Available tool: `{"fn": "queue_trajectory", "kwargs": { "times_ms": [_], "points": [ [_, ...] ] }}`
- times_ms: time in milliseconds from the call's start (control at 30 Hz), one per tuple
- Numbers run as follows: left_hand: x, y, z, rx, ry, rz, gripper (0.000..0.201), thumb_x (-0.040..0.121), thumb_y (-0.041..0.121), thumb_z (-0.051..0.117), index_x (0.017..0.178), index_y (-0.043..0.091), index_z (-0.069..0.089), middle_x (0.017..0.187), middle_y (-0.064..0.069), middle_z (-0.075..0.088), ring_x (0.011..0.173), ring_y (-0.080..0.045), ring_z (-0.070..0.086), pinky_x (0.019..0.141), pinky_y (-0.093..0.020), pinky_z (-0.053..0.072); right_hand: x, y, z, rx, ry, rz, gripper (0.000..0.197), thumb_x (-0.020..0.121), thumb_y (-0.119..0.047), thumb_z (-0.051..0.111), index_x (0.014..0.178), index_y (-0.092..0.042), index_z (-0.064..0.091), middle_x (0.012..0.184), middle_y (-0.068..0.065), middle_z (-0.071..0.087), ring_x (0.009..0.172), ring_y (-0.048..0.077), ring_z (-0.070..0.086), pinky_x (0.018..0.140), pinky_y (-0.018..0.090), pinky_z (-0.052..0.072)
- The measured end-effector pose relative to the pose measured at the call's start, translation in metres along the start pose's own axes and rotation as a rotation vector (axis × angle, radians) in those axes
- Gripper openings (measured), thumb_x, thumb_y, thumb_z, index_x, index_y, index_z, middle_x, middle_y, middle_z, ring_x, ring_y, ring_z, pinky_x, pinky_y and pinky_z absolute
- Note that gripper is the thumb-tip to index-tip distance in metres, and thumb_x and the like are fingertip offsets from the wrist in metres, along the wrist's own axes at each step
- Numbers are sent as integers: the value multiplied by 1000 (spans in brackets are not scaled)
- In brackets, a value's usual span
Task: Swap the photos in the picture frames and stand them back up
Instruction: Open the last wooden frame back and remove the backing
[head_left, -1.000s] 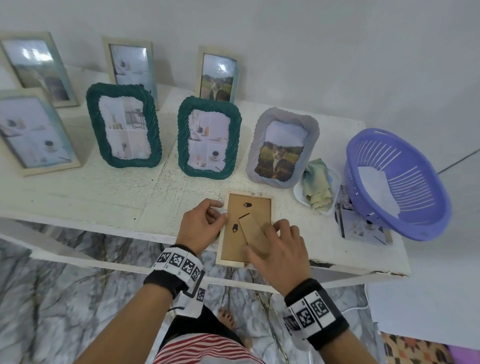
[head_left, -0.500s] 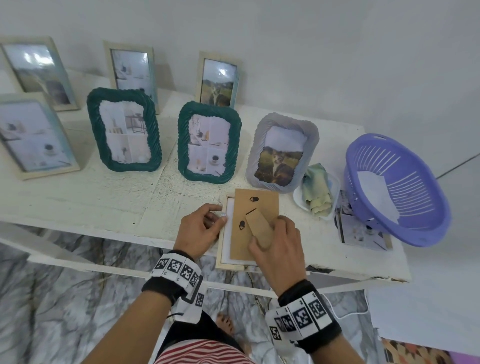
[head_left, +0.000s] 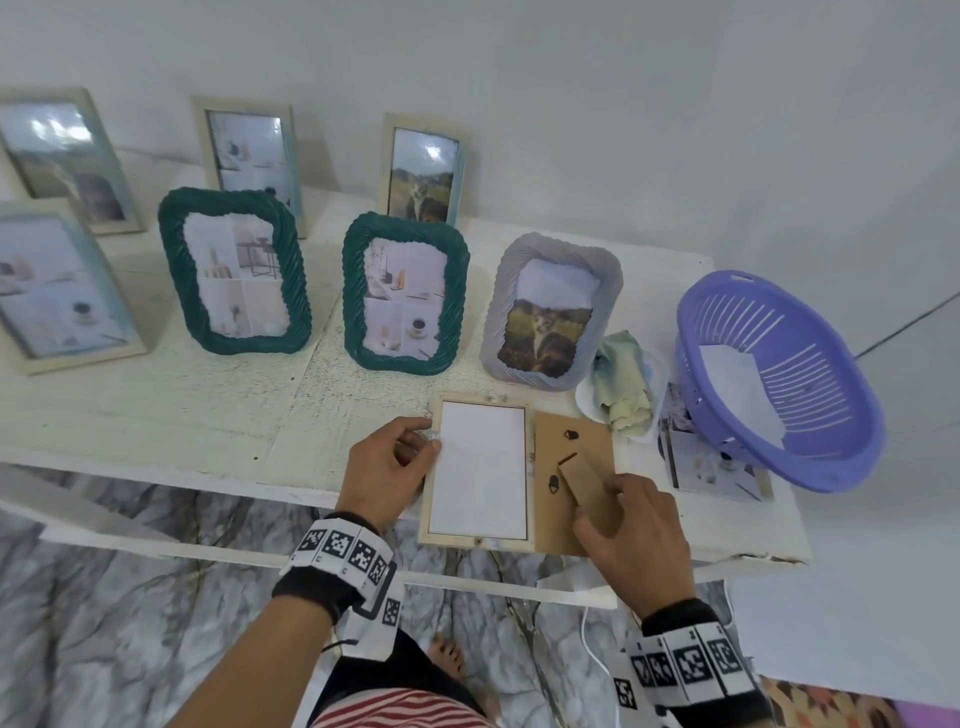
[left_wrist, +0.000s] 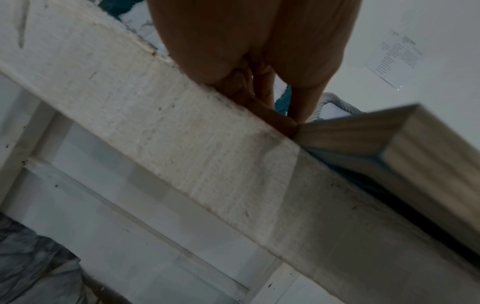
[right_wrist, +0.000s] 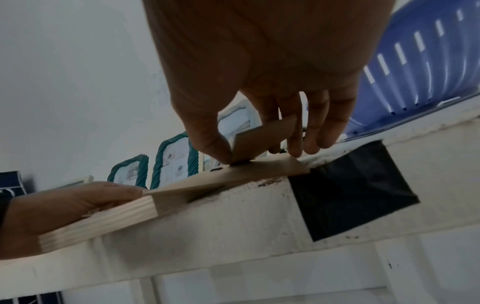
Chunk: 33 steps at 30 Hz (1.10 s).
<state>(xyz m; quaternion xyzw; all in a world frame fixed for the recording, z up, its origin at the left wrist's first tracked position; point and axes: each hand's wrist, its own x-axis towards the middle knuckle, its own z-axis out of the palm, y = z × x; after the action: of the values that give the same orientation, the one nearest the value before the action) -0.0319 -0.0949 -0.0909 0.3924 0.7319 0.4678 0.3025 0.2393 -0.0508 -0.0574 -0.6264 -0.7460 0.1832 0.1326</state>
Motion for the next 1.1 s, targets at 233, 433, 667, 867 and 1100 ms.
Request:
{"fn": "queue_trajectory", "kwargs": {
  "times_ms": [233,433,667,867,1100],
  "points": [
    [-2,-4,4,14,58,39,22,86,16,72,107,22,69,79,10,66,70,-6,60,73,-23,53,-1,10,4,-140,18,-40,42,74,-39,72,103,-11,60,105,4,58,93,25,49,75,38,48],
    [-3,-3,4,36,57,56,22,86,15,71,107,23,68,81,9,66,75,-10,61,75,-24,52,1,6,7,-203,5,-28,48,75,-41,71,109,-8,62,114,11,58,95,33,51,78,43,50],
    [0,-4,3,27,39,42,22,86,17,72,107,22,68,83,6,67,76,-11,63,75,-24,54,4,-49,15,-129,18,-345,55,82,-52,51,123,-15,57,128,13,55,114,32,49,91,45,48],
    [0,-2,-1,10,20,43,23,86,18,73,109,20,69,81,5,68,74,-10,63,73,-28,57,24,-82,40,-226,-354,-389,107,65,-91,32,152,-37,0,161,15,-9,147,37,-7,117,50,8],
    [1,-2,-2,8,13,49,23,86,18,73,109,18,69,81,6,67,71,-6,62,73,-25,55,33,-86,54,-355,-383,-376,127,53,-99,31,152,-33,-11,156,27,-15,145,42,-16,118,54,2]
  ]
}}
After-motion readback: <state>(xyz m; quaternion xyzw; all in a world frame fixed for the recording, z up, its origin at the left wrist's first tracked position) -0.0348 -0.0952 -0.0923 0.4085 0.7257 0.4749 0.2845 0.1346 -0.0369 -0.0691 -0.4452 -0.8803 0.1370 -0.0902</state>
